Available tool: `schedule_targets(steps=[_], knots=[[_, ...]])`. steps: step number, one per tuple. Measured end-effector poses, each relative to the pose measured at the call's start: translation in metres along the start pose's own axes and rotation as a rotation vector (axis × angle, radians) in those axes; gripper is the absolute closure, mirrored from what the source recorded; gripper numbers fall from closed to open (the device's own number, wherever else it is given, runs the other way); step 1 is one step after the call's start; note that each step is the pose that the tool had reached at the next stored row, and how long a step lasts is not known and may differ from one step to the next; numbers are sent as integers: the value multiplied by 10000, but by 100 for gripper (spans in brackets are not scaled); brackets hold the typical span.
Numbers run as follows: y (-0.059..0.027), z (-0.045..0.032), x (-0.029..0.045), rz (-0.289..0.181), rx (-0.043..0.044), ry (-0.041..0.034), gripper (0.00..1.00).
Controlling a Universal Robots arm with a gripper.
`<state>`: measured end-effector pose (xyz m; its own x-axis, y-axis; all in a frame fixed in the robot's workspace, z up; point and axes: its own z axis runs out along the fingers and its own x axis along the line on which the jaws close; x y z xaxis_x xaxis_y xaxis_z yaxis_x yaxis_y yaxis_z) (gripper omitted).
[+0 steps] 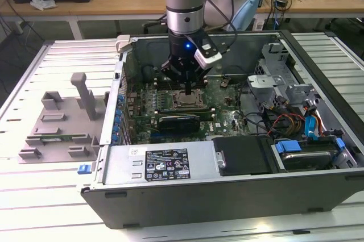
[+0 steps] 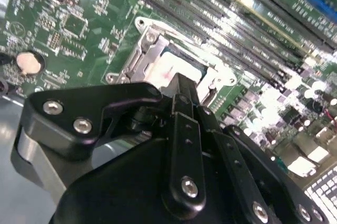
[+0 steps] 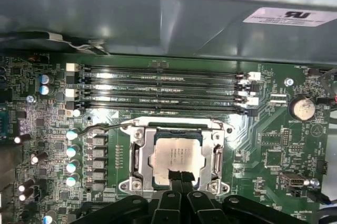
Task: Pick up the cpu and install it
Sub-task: 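Close the cpu cover, then install the first cpu locking lever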
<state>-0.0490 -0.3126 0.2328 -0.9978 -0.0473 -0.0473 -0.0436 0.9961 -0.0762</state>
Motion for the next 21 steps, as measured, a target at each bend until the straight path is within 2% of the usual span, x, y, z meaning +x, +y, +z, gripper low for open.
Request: schedule_targets(steps=[19,21], knots=[[-3,-33,-2,-1,-1,0,89],[-6,-76,-4,-1,0,1,89]])
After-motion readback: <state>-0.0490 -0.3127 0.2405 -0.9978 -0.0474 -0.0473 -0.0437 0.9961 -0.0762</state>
